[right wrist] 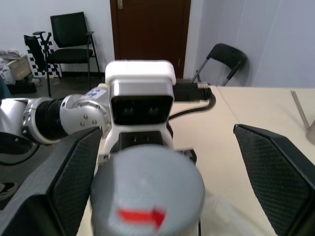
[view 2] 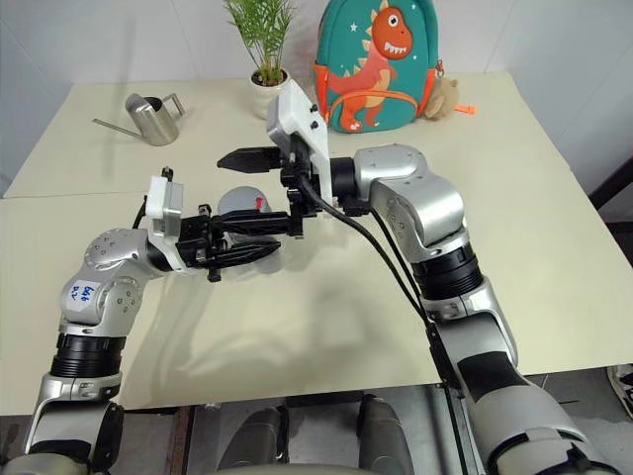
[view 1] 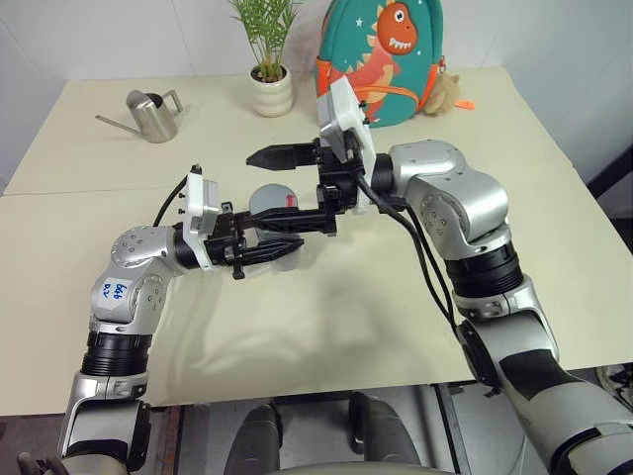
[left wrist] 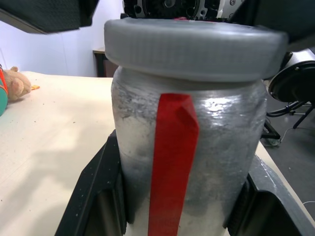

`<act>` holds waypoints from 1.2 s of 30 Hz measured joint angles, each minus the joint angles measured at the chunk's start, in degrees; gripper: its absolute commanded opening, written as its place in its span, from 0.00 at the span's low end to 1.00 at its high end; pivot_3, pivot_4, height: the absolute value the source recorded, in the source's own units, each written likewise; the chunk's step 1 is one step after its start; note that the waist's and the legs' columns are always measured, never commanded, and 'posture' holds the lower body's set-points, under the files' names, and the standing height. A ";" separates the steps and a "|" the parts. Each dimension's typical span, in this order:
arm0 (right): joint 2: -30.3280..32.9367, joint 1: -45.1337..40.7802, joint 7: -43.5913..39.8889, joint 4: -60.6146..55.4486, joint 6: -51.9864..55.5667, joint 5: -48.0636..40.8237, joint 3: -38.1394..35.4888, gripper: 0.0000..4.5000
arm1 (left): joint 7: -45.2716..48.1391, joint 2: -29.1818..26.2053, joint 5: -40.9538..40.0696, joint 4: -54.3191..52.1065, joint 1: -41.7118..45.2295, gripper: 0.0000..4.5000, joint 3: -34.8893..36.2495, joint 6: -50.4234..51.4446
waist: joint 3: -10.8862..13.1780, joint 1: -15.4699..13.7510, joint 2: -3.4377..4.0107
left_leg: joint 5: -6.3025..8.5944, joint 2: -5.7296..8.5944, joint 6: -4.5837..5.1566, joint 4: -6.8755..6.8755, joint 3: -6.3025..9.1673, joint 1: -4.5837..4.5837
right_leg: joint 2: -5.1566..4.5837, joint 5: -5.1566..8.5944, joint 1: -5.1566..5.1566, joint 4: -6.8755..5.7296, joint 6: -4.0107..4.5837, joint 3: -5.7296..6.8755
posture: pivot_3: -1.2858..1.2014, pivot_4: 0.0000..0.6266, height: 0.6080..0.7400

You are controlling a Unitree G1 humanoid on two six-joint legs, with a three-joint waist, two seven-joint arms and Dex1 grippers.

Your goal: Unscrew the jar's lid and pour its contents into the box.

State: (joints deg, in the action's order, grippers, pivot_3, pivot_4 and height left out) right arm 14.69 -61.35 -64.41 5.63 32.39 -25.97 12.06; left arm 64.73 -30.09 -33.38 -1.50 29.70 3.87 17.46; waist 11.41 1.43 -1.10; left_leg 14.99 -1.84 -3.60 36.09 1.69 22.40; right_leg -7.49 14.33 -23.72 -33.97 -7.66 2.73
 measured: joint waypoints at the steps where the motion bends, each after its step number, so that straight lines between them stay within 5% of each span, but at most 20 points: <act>1: -0.15 -0.33 0.02 0.42 -0.09 0.17 0.19 1.00 | -0.15 0.00 0.00 0.02 0.00 0.43 0.00 0.01 | 0.00 0.01 0.00 | 0.00 0.00 0.00 0.00 0.00 0.00 | 0.00 0.00 0.00 0.00 0.00 0.00 | 0.52 0.24 1.00; 36: 10.96 -0.13 -4.24 7.54 -1.93 1.70 -3.50 1.00 | 0.44 0.01 1.32 2.20 1.25 0.43 -0.49 -1.05 | 0.00 -0.01 0.00 | 0.00 0.00 0.01 0.01 -0.01 0.01 | 0.00 0.00 0.00 0.03 0.00 0.00 | 0.52 0.24 1.00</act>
State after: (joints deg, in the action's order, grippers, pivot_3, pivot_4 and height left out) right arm 25.64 -61.48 -68.65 13.18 30.46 -24.28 8.56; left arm 65.17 -30.08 -32.05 0.70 30.96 3.38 16.40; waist 11.42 1.42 -1.11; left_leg 14.99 -1.84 -3.60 36.09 1.68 22.40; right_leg -7.49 14.33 -23.72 -33.94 -7.67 2.73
